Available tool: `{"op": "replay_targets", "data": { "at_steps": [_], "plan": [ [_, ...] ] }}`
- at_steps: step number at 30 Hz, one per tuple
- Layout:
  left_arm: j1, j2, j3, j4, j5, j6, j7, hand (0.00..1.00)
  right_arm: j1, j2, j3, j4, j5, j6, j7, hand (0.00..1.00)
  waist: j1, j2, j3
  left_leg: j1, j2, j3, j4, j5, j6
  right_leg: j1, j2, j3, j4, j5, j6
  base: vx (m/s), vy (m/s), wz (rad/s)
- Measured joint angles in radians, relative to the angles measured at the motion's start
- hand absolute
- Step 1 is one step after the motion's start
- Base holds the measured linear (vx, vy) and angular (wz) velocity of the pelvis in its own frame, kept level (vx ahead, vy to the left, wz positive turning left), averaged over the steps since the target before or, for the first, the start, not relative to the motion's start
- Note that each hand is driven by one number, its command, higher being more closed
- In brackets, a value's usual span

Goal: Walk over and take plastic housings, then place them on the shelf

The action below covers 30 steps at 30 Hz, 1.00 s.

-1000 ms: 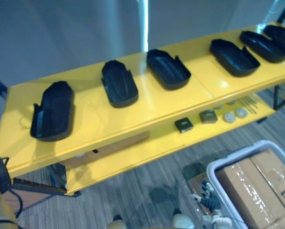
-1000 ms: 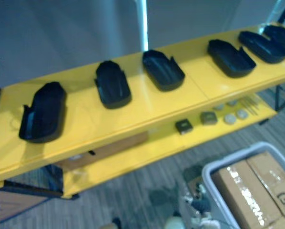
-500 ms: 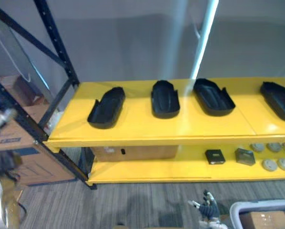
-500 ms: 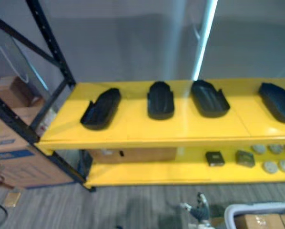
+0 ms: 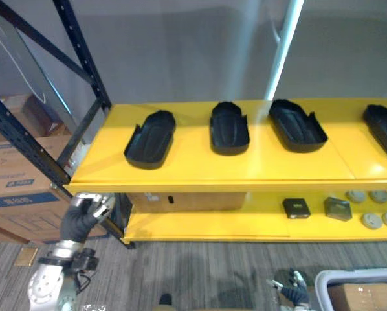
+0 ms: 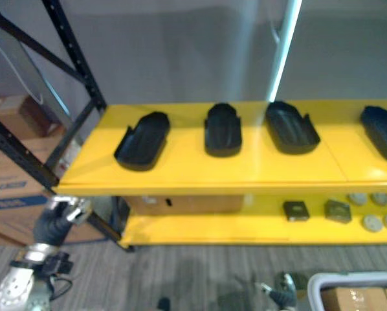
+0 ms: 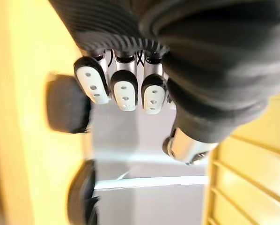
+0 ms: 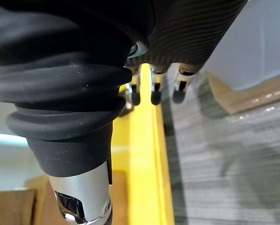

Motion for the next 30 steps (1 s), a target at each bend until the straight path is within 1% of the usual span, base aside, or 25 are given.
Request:
{"op": "replay_targets", "data": {
  "at_steps": [1,2,4,5,6,7,8,10,12,13,17,19,22,25,30],
  "plan": [
    [-0.009,0.0,-0.009,0.011,0.009,0.011,0.008,1.0,-0.009,0.0,-0.001,0.008,0.0,0.0,0.0,0.0,-0.005,-0.001,0.005,0.0,0.001,0.008,0.0,-0.001,0.001,-0.003,0.0,0.009,0.0,0.001,0.001,0.0,-0.004,-0.13],
    [-0.028,0.0,-0.021,0.032,0.017,0.018,0.034,1.0,-0.016,0.0,-0.001,0.017,0.0,0.0,-0.001,0.0,-0.013,-0.002,0.005,0.0,0.0,0.011,0.0,-0.001,0.002,-0.006,-0.001,0.012,0.0,0.001,0.002,0.01,-0.001,-0.11],
    [-0.085,0.002,-0.038,0.094,0.02,0.021,0.073,1.0,-0.018,0.0,-0.001,0.021,0.0,0.0,-0.001,0.0,-0.019,-0.004,0.008,0.007,-0.001,0.013,0.0,-0.001,0.002,-0.004,-0.002,0.014,0.0,0.001,0.002,0.02,-0.002,-0.03],
    [-0.104,0.002,-0.039,0.114,0.02,0.024,0.082,1.0,-0.019,0.001,-0.001,0.021,0.0,0.0,-0.001,0.0,-0.02,-0.006,0.009,0.008,-0.001,0.015,0.0,-0.001,0.002,-0.004,-0.002,0.015,-0.001,0.001,0.002,0.03,-0.007,-0.1],
    [-0.133,0.005,-0.039,0.141,0.023,0.027,0.103,1.0,-0.024,0.002,-0.001,0.021,0.0,0.0,-0.001,0.0,-0.025,-0.01,0.017,0.02,0.001,0.026,0.0,0.0,0.002,0.002,-0.002,0.022,-0.002,0.001,0.002,0.01,-0.002,-0.19],
    [-0.152,0.014,-0.04,0.162,0.042,0.032,0.12,1.0,-0.029,0.002,-0.001,0.021,0.0,-0.001,-0.001,0.0,-0.031,-0.015,0.02,0.027,0.002,0.041,0.0,-0.001,0.002,0.002,-0.002,0.034,-0.004,0.002,0.002,0.01,-0.001,-0.22],
    [-0.159,0.017,-0.041,0.167,0.048,0.037,0.125,1.0,-0.032,0.002,-0.001,0.021,0.0,-0.002,-0.001,0.0,-0.033,-0.016,0.02,0.031,0.002,0.046,-0.001,-0.001,0.002,0.002,-0.002,0.039,-0.005,0.002,0.003,0.0,0.002,-0.24],
    [-0.21,0.039,-0.06,0.216,0.048,0.05,0.153,1.0,-0.038,0.002,0.0,0.021,-0.001,-0.002,0.0,0.0,-0.046,-0.018,0.029,0.036,0.002,0.061,-0.001,-0.001,0.002,0.003,-0.003,0.046,-0.011,0.006,0.003,0.0,-0.001,-0.15],
    [-0.253,0.055,-0.077,0.264,0.047,0.051,0.157,1.0,-0.036,0.002,0.0,0.021,-0.001,-0.002,0.0,0.0,-0.053,-0.017,0.034,0.036,0.003,0.067,-0.001,-0.001,0.002,0.001,-0.002,0.051,-0.017,0.01,0.003,0.0,-0.004,-0.08],
    [-0.271,0.055,-0.078,0.29,0.047,0.052,0.158,1.0,-0.036,0.002,0.0,0.021,-0.001,-0.002,0.001,0.0,-0.062,-0.017,0.035,0.036,0.003,0.07,-0.001,-0.001,0.002,0.0,-0.001,0.054,-0.019,0.012,0.003,0.0,-0.003,-0.08],
    [-0.31,0.057,-0.084,0.382,0.038,0.061,0.178,1.0,-0.043,0.002,0.003,0.021,-0.002,-0.002,0.002,0.0,-0.074,-0.017,0.037,0.048,0.005,0.113,-0.001,-0.001,0.002,-0.001,0.0,0.079,-0.032,0.021,0.004,0.01,0.003,-0.19],
    [-0.323,0.061,-0.085,0.413,0.037,0.062,0.178,1.0,-0.046,0.002,0.003,0.021,-0.004,-0.001,0.004,0.0,-0.075,-0.019,0.04,0.055,0.006,0.123,-0.001,-0.003,0.003,0.0,0.001,0.091,-0.032,0.021,0.005,0.0,0.0,-0.14],
    [-0.348,0.099,-0.087,0.475,0.036,0.062,0.177,1.0,-0.053,0.001,0.004,0.021,-0.007,-0.001,0.018,0.0,-0.086,-0.02,0.04,0.056,0.006,0.13,-0.001,-0.005,0.003,-0.004,0.001,0.096,-0.032,0.022,0.005,-0.01,0.0,-0.07],
    [-0.37,0.125,-0.087,0.52,0.041,0.065,0.182,1.0,-0.058,0.001,0.008,0.021,-0.007,-0.001,0.024,0.0,-0.087,-0.021,0.041,0.056,0.006,0.148,-0.001,-0.007,0.005,-0.013,0.0,0.11,-0.035,0.028,0.005,-0.01,0.008,-0.12],
    [-0.394,0.13,-0.087,0.577,0.048,0.068,0.196,1.0,-0.056,0.0,0.009,0.021,-0.007,-0.001,0.025,0.0,-0.096,-0.023,0.041,0.071,0.006,0.161,-0.001,-0.01,0.005,-0.008,0.0,0.124,-0.036,0.03,0.006,-0.02,0.004,-0.09]
  ]
}}
